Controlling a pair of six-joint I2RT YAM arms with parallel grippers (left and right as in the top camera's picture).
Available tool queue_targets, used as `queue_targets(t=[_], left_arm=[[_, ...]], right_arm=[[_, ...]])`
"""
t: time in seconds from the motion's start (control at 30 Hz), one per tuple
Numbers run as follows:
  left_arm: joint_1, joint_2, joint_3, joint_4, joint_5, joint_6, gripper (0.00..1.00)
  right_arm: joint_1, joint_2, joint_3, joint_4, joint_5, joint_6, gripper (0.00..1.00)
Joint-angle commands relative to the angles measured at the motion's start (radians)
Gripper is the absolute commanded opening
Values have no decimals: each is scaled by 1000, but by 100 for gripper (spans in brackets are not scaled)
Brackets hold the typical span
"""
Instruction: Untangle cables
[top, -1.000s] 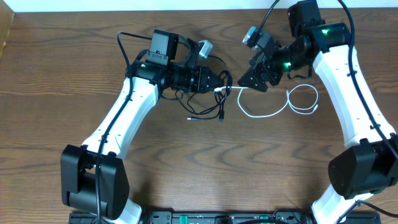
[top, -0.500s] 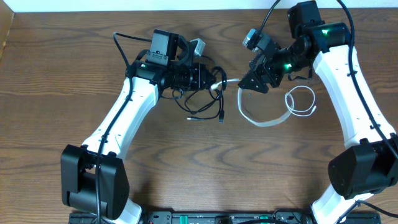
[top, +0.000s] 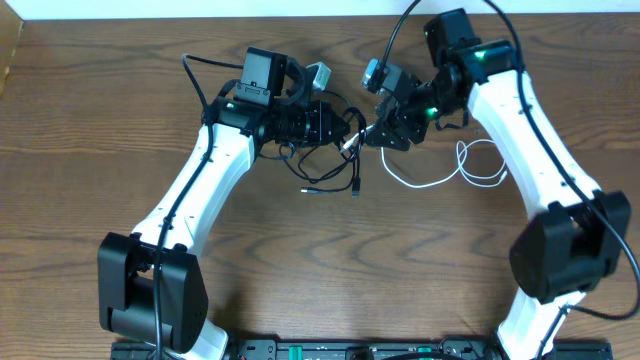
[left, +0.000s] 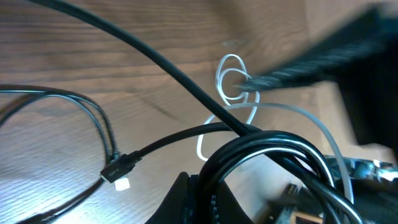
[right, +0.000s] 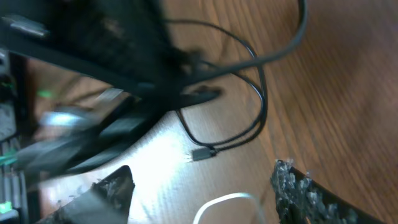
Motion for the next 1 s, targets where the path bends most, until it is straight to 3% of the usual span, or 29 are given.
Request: queue_targets(t=[0.0, 0.1, 0.13, 0.3, 0.5, 0.73, 0.77, 0.8, 0.83, 0.87, 0.97], left_arm=[[23, -16, 1, -3, 119, 10, 7], [49, -16, 1, -21, 115, 10, 7], [57, -16, 1, -24, 106, 9, 7], [95, -15, 1, -26, 10, 9, 8], [101, -13, 0, -26, -16, 10, 8], [101, -13, 1, -26, -15, 9, 8], [101, -13, 0, -26, -15, 10, 8], [101, -13, 0, -26, -10, 10, 8], [101, -13, 1, -25, -6, 9, 8], [101, -13, 1, -21, -6, 10, 8], [101, -13, 1, 10, -10, 10, 8]], right_arm=[[6, 40, -9, 11, 18, -16, 47], [3, 31, -7, 11, 22, -14, 2], [-3, 23, -3, 12, 22, -5, 1], [-95, -84, 37, 19, -6, 177, 1], [-216, -262, 37, 73, -106, 271, 1], [-266, -297, 37, 66, -97, 333, 1], [-259, -289, 37, 64, -97, 345, 8], [-247, -275, 37, 63, -98, 366, 22], [-237, -262, 37, 64, -99, 389, 31], [-224, -248, 37, 64, -99, 411, 35], [-175, -211, 37, 67, -99, 470, 37]])
